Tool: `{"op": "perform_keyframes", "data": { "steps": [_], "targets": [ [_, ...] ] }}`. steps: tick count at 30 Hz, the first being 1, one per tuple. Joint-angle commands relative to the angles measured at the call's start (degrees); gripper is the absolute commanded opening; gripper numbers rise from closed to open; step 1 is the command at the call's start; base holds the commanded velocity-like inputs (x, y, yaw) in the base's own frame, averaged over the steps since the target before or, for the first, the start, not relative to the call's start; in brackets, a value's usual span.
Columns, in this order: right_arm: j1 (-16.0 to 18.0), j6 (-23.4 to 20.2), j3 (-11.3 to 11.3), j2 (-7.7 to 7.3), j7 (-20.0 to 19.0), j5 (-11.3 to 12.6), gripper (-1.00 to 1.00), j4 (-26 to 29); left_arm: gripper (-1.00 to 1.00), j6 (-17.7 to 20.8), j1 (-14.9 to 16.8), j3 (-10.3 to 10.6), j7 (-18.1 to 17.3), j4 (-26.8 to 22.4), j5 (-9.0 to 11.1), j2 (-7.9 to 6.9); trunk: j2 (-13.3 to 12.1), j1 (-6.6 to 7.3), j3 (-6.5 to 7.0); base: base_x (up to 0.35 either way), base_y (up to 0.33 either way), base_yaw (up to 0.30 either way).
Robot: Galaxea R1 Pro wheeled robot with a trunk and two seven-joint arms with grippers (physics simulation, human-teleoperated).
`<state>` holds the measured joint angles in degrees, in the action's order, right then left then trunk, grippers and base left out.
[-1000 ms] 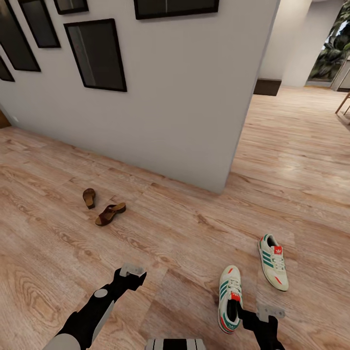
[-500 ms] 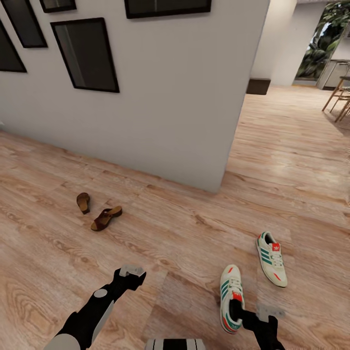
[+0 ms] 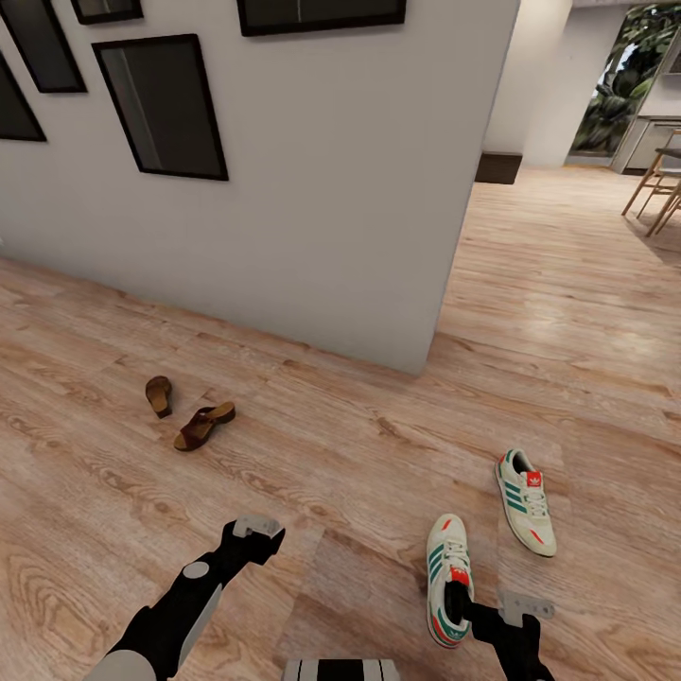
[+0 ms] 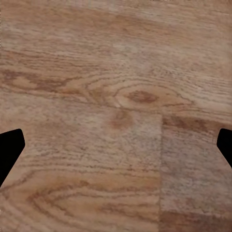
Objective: Pick up the two gym shoes and the two sandals from the corridor floor and place them onto the hallstand (shoe rack) in the corridor, making sure they are on the rack and not on the floor. Arrange them so the two gym shoes are next to each other and the two sandals are next to each other.
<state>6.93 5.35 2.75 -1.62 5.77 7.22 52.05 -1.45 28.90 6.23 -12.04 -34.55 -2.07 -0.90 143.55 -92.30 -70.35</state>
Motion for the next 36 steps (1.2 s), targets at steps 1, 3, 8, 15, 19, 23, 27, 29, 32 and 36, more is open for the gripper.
{"op": "perform_keyframes", "data": {
  "steps": [1, 3, 8, 15, 19, 23, 27, 29, 32, 36],
  "targets": [
    [0.02, 0.25, -0.11, -0.03, 0.12, 0.60, 1.00, -0.02, 1.00, -0.15, 0.02, 0.12, 0.00, -0.02, -0.22, -0.06, 0.01, 0.01, -0.04, 0.000, 0.000, -0.001],
    [0.02, 0.23, -0.11, -0.04, 0.12, 0.60, 1.00, -0.02, 1.00, -0.14, 0.02, 0.07, 0.00, -0.05, -0.17, -0.11, 0.03, -0.01, -0.28, 0.000, 0.000, -0.001],
    [0.02, 0.22, -0.11, -0.04, 0.12, 0.60, 1.00, -0.02, 1.00, -0.13, 0.02, 0.07, 0.00, -0.07, -0.14, -0.10, 0.09, -0.14, -1.59, 0.000, 0.000, 0.000],
    [0.02, 0.23, -0.11, -0.04, 0.12, 0.60, 1.00, -0.02, 1.00, -0.13, 0.02, 0.09, 0.00, -0.08, -0.13, -0.07, 0.19, -0.32, -3.67, 0.000, 0.000, 0.000],
    [0.02, 0.22, -0.11, -0.03, 0.12, 0.60, 1.00, -0.02, 1.00, -0.14, 0.02, 0.09, 0.00, -0.08, -0.08, -0.07, 0.24, -0.43, -4.90, 0.000, 0.000, 0.000],
    [0.02, 0.20, -0.11, -0.05, 0.12, 0.60, 1.00, -0.02, 1.00, -0.13, 0.02, 0.15, 0.00, -0.08, -0.05, -0.06, 0.30, -0.53, -6.13, 0.000, 0.000, 0.000],
    [0.02, 0.16, -0.11, -0.04, 0.12, 0.60, 1.00, -0.02, 1.00, -0.13, 0.02, 0.17, 0.00, -0.08, -0.04, -0.05, 0.35, -0.63, -7.37, 0.000, 0.000, 0.017],
    [0.02, 0.12, -0.11, -0.04, 0.12, 0.60, 1.00, -0.02, 1.00, -0.13, 0.02, 0.18, 0.00, -0.08, -0.07, -0.05, 0.38, -0.68, -7.99, 0.000, 0.000, 0.053],
    [0.02, 0.06, -0.17, -0.05, 0.11, 0.60, 1.00, 0.31, 1.00, -0.13, 0.03, 0.18, 0.00, -0.08, -0.18, -0.06, 0.38, -0.68, -8.22, 0.000, 0.000, 0.064],
    [0.02, 0.03, -0.21, -0.05, 0.03, 0.54, 1.00, 1.73, 1.00, -0.13, 0.12, 0.18, 0.00, -0.10, -0.25, -0.06, 0.38, -0.68, -8.35, 0.000, 0.000, 0.028]
  ]
}}
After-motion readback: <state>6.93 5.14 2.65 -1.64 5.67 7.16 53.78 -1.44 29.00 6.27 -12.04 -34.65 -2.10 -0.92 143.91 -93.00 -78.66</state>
